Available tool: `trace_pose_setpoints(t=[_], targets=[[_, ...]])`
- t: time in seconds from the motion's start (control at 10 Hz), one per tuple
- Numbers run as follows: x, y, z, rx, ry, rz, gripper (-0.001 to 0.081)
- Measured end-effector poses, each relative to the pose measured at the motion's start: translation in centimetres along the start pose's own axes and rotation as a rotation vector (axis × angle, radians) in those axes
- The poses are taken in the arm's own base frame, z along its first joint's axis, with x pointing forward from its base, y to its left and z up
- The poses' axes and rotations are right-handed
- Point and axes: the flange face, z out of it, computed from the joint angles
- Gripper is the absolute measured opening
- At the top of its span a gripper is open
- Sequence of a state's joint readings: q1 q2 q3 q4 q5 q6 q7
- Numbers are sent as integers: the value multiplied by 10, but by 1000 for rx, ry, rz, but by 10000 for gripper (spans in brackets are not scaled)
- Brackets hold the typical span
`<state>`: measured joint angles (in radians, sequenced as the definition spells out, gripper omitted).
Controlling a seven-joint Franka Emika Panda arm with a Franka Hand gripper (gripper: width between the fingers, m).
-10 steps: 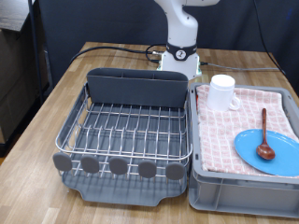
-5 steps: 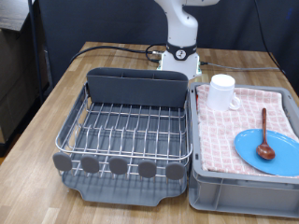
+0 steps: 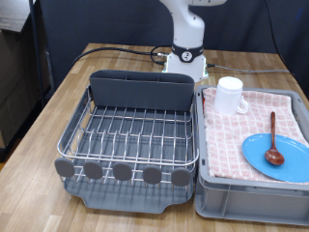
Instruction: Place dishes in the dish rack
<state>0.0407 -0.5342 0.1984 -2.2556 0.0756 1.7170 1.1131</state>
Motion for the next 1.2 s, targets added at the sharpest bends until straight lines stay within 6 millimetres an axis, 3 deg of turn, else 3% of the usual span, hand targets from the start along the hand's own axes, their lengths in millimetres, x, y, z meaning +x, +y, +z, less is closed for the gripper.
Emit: trace_pose_setpoints(t=[0.4,0.8,1.2], targets=[[-4,-43,7,-39,-18,31,803],[-3,-51,11,-19,-7,26,803],[-10,-77,36,9,8,58,803]])
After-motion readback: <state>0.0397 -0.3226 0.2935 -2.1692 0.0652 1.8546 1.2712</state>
